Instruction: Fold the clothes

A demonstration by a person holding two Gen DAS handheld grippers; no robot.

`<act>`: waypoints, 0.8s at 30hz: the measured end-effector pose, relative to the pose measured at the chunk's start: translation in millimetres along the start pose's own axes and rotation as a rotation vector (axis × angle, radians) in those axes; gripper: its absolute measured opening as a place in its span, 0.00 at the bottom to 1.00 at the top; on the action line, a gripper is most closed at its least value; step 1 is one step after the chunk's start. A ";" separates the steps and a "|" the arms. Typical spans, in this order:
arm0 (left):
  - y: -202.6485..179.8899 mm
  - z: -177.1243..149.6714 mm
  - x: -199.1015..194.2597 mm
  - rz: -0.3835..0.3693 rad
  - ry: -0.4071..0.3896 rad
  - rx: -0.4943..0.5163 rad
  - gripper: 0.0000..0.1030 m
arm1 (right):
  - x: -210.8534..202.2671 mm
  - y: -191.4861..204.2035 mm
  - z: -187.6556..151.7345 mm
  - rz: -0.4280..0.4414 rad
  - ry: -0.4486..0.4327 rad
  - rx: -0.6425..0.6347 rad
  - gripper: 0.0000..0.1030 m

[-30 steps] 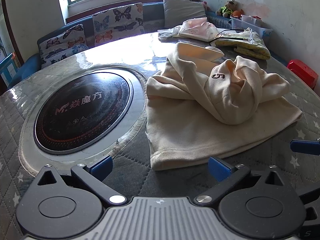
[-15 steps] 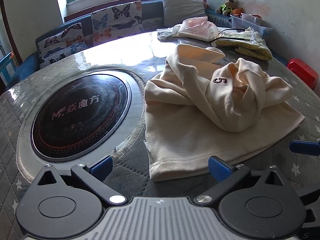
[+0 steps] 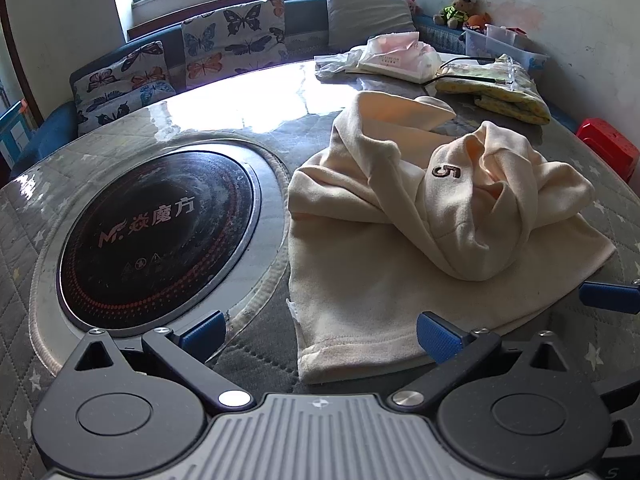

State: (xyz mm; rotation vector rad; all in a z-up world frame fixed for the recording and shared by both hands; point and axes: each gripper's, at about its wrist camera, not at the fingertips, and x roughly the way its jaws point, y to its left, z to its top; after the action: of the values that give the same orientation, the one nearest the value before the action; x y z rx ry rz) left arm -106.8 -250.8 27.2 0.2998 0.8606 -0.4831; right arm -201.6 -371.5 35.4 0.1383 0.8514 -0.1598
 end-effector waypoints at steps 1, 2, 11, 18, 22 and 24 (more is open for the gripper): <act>0.3 1.0 0.2 0.000 0.001 -0.001 1.00 | 0.6 -0.2 0.9 0.001 0.000 0.001 1.00; 0.6 2.0 0.5 0.000 0.001 -0.001 1.00 | 1.0 -0.4 1.6 0.001 0.000 0.002 1.00; 3.3 9.1 2.2 0.000 0.003 -0.008 1.00 | 3.6 -1.8 8.9 0.009 -0.004 -0.001 1.00; 4.5 16.5 5.5 0.002 0.005 -0.012 1.00 | 6.6 -6.7 15.3 0.016 -0.007 0.007 1.00; 5.7 20.0 8.7 0.005 0.009 -0.012 1.00 | 7.5 -10.5 18.9 0.019 -0.010 0.014 1.00; 5.8 21.6 10.3 0.005 0.011 -0.014 1.00 | 7.1 -12.7 21.3 0.017 -0.016 0.017 1.00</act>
State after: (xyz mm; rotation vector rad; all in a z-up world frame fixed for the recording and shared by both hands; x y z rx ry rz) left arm -84.0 -258.3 32.9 0.2924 0.8737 -0.4706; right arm -183.8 -388.4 43.1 0.1604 0.8333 -0.1519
